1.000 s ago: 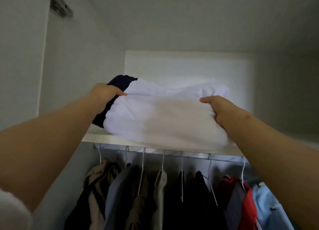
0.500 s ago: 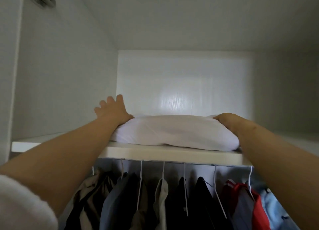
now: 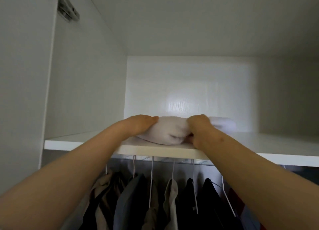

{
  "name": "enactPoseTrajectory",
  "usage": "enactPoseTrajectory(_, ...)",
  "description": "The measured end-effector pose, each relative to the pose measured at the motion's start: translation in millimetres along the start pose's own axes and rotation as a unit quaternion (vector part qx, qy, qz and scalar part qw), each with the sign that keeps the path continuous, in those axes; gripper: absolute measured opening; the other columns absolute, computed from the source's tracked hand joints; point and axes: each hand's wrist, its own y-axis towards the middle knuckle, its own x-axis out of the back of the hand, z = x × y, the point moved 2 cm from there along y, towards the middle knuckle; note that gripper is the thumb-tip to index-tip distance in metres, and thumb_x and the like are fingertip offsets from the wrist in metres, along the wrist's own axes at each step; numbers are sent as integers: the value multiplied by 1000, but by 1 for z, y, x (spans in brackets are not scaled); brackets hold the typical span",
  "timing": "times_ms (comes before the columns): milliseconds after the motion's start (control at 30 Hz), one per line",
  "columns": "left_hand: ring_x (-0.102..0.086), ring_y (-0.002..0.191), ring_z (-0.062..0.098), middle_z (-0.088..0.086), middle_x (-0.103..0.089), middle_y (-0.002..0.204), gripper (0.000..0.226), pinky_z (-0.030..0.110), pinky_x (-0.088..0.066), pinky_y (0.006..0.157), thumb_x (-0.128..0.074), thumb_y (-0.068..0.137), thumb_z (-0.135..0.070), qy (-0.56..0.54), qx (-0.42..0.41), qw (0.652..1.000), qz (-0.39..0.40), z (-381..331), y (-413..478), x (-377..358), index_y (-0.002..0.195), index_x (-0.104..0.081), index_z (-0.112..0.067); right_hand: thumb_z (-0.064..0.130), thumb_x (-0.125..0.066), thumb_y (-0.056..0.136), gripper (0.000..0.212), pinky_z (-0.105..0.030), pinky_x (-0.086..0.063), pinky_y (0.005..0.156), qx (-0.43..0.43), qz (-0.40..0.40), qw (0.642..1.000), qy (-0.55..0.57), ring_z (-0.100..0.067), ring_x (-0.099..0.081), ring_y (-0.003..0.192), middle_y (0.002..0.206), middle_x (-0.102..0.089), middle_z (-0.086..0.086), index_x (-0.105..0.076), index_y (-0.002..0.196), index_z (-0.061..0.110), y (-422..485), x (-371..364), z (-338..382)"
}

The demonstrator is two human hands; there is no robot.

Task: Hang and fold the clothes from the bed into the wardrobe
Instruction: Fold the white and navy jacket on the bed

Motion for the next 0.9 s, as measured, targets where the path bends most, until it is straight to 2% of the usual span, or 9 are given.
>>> enactPoseTrajectory(100,-48,120,23,8,-48,138,39,30,-35,96,-30,101,-31,26,95,994,-37,22,-7,27,132,-47,-14,19,-52,93,15,-27,-58,62,40,187,981,-25,-19,-67,68,81,-69,-12,-55,101,6,-30,-23,20)
enactPoseTrajectory(167,-49,104,16,1,-53,132,35,27,-35,85,-34,99,-34,-34,66,995,-67,31,-12,36,122,-57,-20,25,-54,92,15,-20,-50,46,153,136,977,-65,-14,-63,52,62,-68,-3,-62,97,13,-32,-14,30)
enactPoseTrajectory(267,-46,110,10,-7,-49,134,42,26,-30,89,-37,94,-50,-38,-64,996,-50,32,-25,33,130,-49,-31,34,-50,92,20,-24,-43,65,360,-124,857,-346,-17,-58,84,90,-64,6,-65,103,27,-20,-4,44)
enactPoseTrajectory(367,-53,110,17,-6,-57,124,38,32,-41,91,-49,92,-40,92,-131,987,2,34,-35,23,129,-48,-33,52,-48,89,41,-37,-36,98,297,25,779,-552,-23,-44,118,134,-49,2,-52,126,35,-6,-17,29)
enactPoseTrajectory(433,-58,97,18,-2,-64,111,28,33,-46,83,-51,90,-22,146,-88,985,-21,47,-36,29,116,-59,-29,47,-51,89,46,-29,-36,93,253,137,760,-583,-18,-48,109,133,-51,3,-47,131,29,-3,-20,17)
enactPoseTrajectory(567,-53,80,17,-2,-67,97,26,28,-38,72,-48,84,-8,266,-28,959,-95,64,-39,36,96,-63,-26,14,-51,90,38,-20,-35,74,332,84,733,-587,-13,-48,91,119,-60,-1,-54,126,25,-2,-28,17)
enactPoseTrajectory(667,-54,85,15,-4,-65,101,22,29,-39,77,-50,83,-13,256,16,965,-43,73,-43,52,94,-63,-27,9,-53,86,36,-13,-36,68,331,181,776,-505,-12,-50,89,114,-61,2,-62,118,24,-5,-39,21)
enactPoseTrajectory(800,-53,103,2,-22,-60,107,17,16,-36,81,-54,79,-32,-169,-37,985,9,69,-60,72,89,-67,-35,45,-54,87,34,-24,-42,77,199,183,927,-258,-15,-55,104,120,-60,2,-68,105,20,-8,-32,38)
enactPoseTrajectory(900,-41,128,14,-15,-44,139,36,24,-29,100,-31,98,-43,-1,-18,1000,14,66,-52,53,129,-49,-37,47,-40,95,50,-24,-41,80,191,136,885,-402,-16,-52,99,127,-51,-5,-53,126,11,1,-56,29)
